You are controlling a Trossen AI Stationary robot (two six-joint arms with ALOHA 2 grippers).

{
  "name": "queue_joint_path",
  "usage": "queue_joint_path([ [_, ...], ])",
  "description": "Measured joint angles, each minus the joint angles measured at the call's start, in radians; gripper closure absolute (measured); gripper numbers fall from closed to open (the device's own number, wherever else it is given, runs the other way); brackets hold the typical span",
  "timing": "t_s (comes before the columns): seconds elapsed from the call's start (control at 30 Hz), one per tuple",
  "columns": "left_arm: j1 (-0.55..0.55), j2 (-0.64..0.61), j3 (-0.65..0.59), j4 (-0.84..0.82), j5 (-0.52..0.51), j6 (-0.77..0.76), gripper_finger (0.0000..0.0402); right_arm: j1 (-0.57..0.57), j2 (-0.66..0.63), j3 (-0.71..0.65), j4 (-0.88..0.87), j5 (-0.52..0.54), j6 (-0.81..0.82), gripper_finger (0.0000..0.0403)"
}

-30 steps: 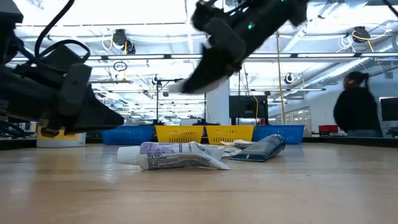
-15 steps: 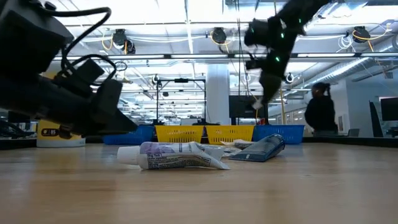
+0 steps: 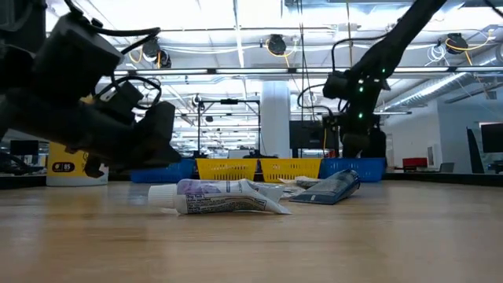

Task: Pick & Place Travel size toiletries
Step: Put the toothpaste into the right blue bin, then put the shave cream into the right yellow bin

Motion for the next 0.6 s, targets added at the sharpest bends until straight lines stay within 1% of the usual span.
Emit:
queue_joint_path([
  [0.1,0.016,0.000,0.000,0.001,0.001,-0.031,0.0284,0.000,0.034,-0.001,0.045,0.001,-0.040,0.0344],
  [0.2,0.019,0.000,0.000,0.001,0.001,-0.045,0.0284,-0.002,0.036,-0.001,0.040,0.002,-0.066,0.0341],
  [0.27,0.019,0.000,0.000,0.001,0.001,-0.045,0.0284,-0.005,0.028,-0.001,0.037,0.002,-0.069,0.0331],
  [0.4,0.019,0.000,0.000,0.001,0.000,-0.045,0.0284,-0.009,-0.006,0.000,0.036,0.021,-0.064,0.0287],
  [0.6,0.019,0.000,0.000,0.001,0.003,-0.046,0.0284,-0.005,-0.088,0.000,0.025,0.164,0.012,0.0205],
])
